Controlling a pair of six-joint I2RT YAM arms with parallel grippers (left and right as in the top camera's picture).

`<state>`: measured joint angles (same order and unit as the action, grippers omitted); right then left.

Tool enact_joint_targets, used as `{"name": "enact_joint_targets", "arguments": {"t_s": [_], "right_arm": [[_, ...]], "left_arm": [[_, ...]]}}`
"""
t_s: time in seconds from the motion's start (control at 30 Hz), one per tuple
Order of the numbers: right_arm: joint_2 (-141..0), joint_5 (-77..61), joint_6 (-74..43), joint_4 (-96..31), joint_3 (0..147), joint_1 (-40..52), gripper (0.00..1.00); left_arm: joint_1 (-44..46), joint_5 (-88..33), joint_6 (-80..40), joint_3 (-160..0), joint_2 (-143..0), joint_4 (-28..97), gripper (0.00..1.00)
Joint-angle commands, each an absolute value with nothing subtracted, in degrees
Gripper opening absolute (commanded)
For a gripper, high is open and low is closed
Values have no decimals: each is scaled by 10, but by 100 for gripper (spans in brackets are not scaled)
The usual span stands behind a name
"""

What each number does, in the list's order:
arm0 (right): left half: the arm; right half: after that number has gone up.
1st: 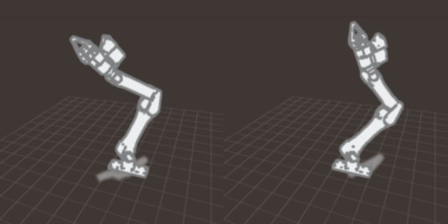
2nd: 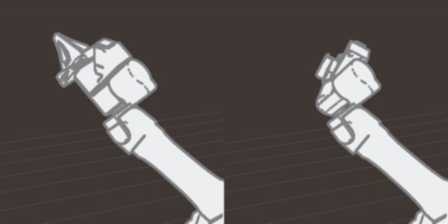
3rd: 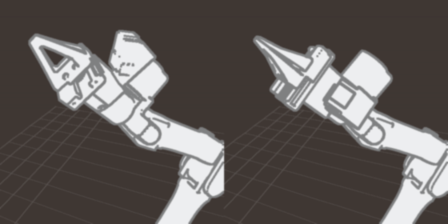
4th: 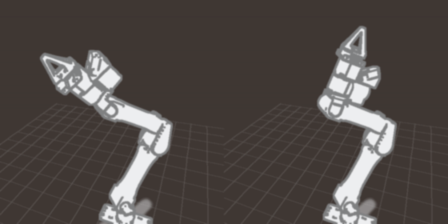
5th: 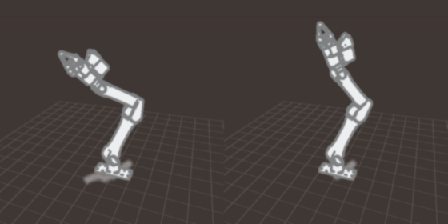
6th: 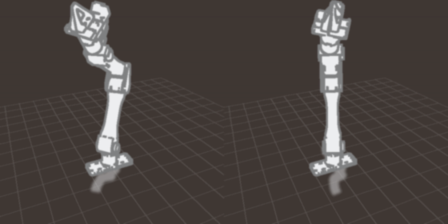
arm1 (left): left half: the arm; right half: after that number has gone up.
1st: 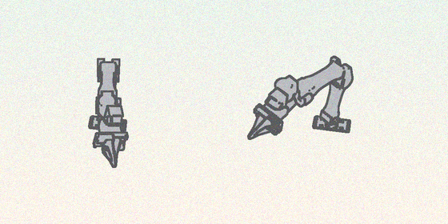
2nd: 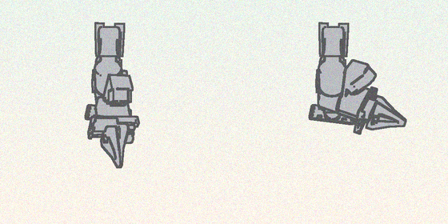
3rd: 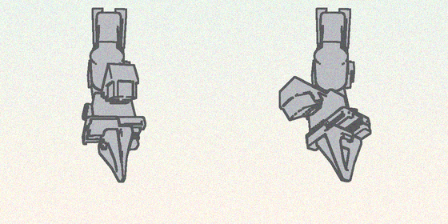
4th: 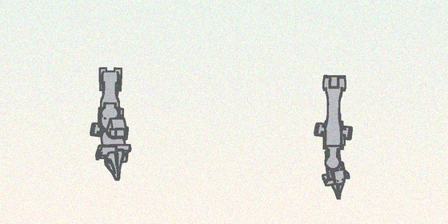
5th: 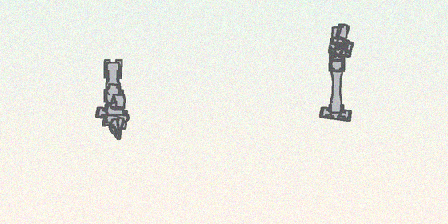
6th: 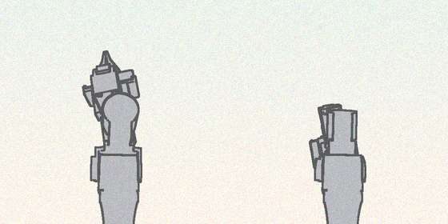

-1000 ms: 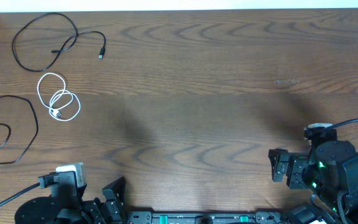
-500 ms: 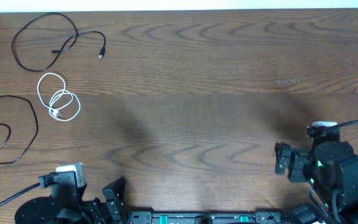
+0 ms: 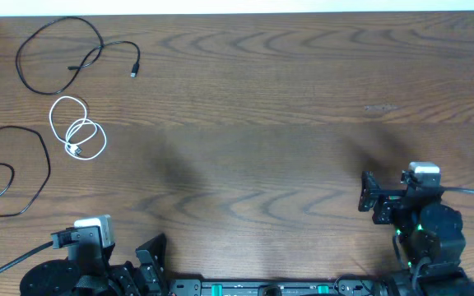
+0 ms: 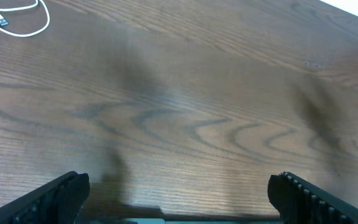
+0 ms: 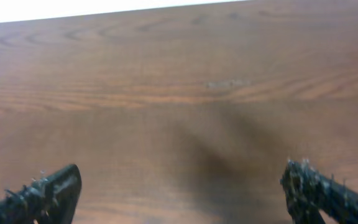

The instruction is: Untangle cables

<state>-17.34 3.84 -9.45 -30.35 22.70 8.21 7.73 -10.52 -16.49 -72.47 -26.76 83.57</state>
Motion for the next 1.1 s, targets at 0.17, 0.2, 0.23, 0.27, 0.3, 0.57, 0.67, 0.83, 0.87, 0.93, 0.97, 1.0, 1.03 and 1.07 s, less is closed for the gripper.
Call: {"name": "enact_joint_targets", "arguments": {"t_s": [0.17, 0.2, 0.23, 0.27, 0.3, 0.57, 0.67, 0.83, 0.87, 0.93, 0.97, 1.0, 1.03, 1.07], "right_arm": [[-82, 6, -76, -184, 101, 58, 99], [-71, 5, -76, -169, 86, 56, 99], [-62, 4, -76, -155, 74, 54, 99], [-52, 4, -76, -137, 58, 54, 99], [-45, 4, -76, -120, 46, 54, 99], [-3, 4, -65, -27, 3, 51, 99], [-3, -3, -65, 1, 3, 34, 99], [-3, -21, -53, 18, 3, 6, 99], [-3, -21, -48, 8, 3, 6, 99], [-3, -21, -46, -22, 3, 7, 99], [-3, -21, -46, -38, 3, 8, 99], [-3, -21, -46, -44, 3, 9, 99], [-3, -22, -46, -43, 3, 9, 99], [-3, -22, -46, -44, 3, 10, 99]], "left_arm": [[79, -102, -166, -723, -265, 836, 98], [79, -102, -166, -723, -265, 836, 98], [79, -102, -166, -723, -265, 836, 98], [79, -102, -166, -723, -265, 836, 98], [79, -102, -166, -723, -265, 836, 98], [79, -102, -166, -723, -265, 836, 98], [79, -102, -166, -723, -265, 836, 98], [79, -102, -166, -723, -265, 836, 98], [79, -102, -166, -723, -265, 836, 98], [79, -102, -166, -723, -265, 836, 98], [79, -102, -166, -723, -265, 836, 98], [79, -102, -166, -723, -265, 836, 98], [79, -102, -166, -723, -265, 836, 98], [79, -102, -166, -723, -265, 836, 98]]}}
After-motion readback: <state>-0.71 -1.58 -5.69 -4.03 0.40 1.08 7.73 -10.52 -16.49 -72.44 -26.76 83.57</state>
